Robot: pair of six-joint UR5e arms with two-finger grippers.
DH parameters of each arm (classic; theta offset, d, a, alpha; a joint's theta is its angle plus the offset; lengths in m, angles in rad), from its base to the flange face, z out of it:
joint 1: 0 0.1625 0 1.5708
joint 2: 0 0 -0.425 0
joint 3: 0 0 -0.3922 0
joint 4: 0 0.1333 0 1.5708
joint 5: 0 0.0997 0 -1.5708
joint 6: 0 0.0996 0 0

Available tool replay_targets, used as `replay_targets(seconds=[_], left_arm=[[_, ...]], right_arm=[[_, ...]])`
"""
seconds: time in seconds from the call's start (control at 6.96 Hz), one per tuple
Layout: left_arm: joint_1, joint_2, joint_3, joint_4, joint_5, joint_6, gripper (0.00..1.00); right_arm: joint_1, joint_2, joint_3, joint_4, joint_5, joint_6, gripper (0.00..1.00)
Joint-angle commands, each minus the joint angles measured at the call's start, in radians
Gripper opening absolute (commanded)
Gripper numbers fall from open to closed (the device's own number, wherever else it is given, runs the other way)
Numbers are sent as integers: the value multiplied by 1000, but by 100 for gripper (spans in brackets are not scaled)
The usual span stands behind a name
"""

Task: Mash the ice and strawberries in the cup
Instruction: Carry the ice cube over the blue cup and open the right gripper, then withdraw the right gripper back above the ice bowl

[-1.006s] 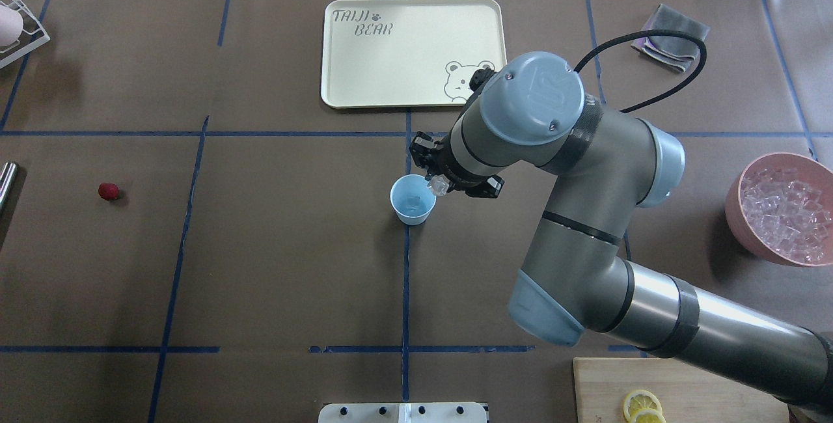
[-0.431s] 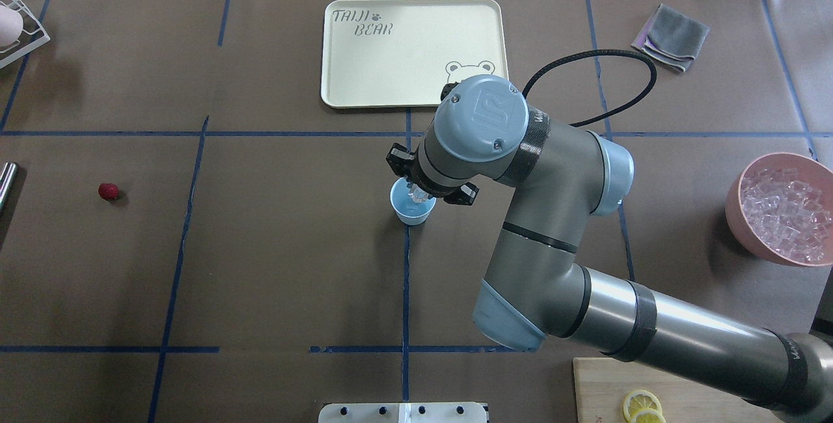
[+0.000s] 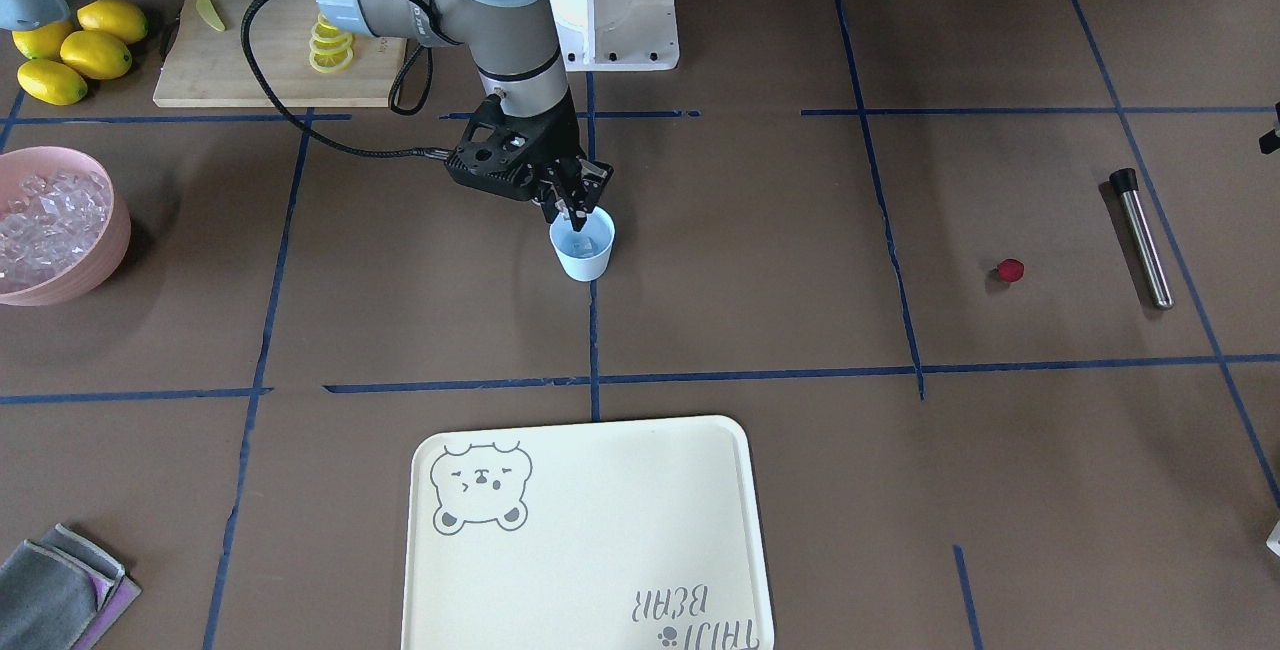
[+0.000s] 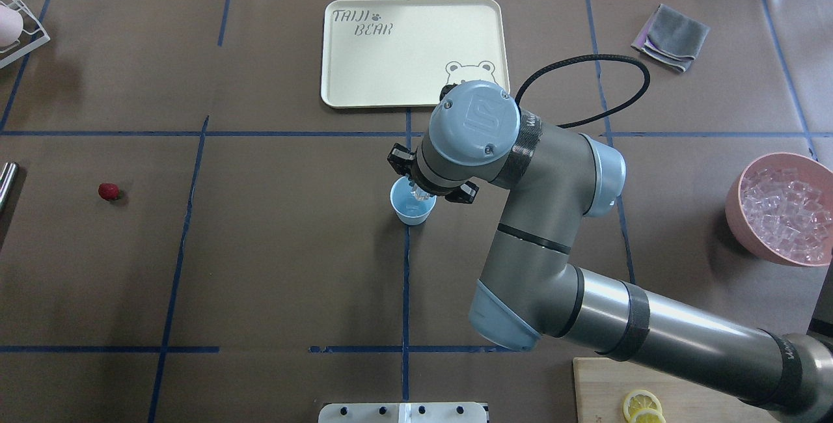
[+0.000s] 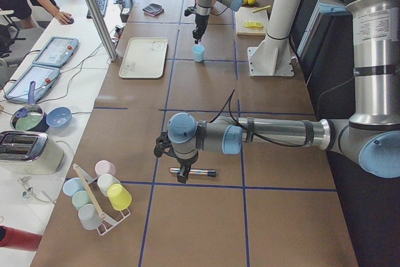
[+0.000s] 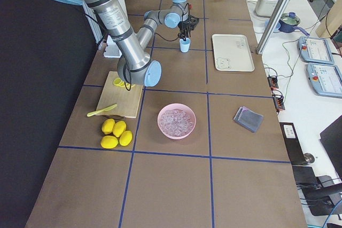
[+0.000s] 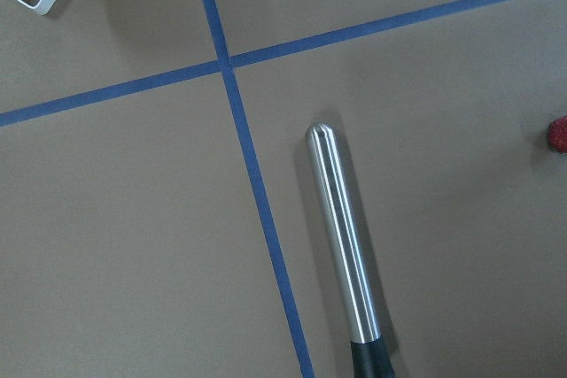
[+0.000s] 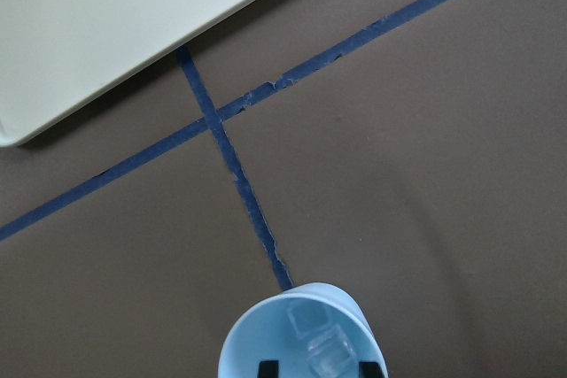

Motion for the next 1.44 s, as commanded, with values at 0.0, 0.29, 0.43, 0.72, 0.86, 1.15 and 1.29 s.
replay_targets(seconds=[0.0, 0.29, 0.43, 0.72, 0.86, 1.15, 1.29], left_arm=[[0, 2, -7, -2, 0, -2, 100], [2, 0, -11, 0, -2, -2, 100], [27, 0, -10, -2, -32, -27, 100], [159, -12, -65, -65, -46, -311, 100], [237, -14, -66, -175, -7, -469, 100], [424, -79, -65, -230, 136, -714, 100], [501, -90, -27, -289, 199, -722, 100]], right_arm=[[-15, 2, -10, 0, -22, 1, 99], [-16, 3, -10, 0, -23, 1, 100], [2, -3, 22, 1, -16, -5, 100], [121, -203, 242, -8, 103, -131, 100], [204, -335, 335, -8, 192, -255, 100], [362, -559, 401, 1, 295, -559, 100], [431, -616, 395, 0, 317, -712, 100]])
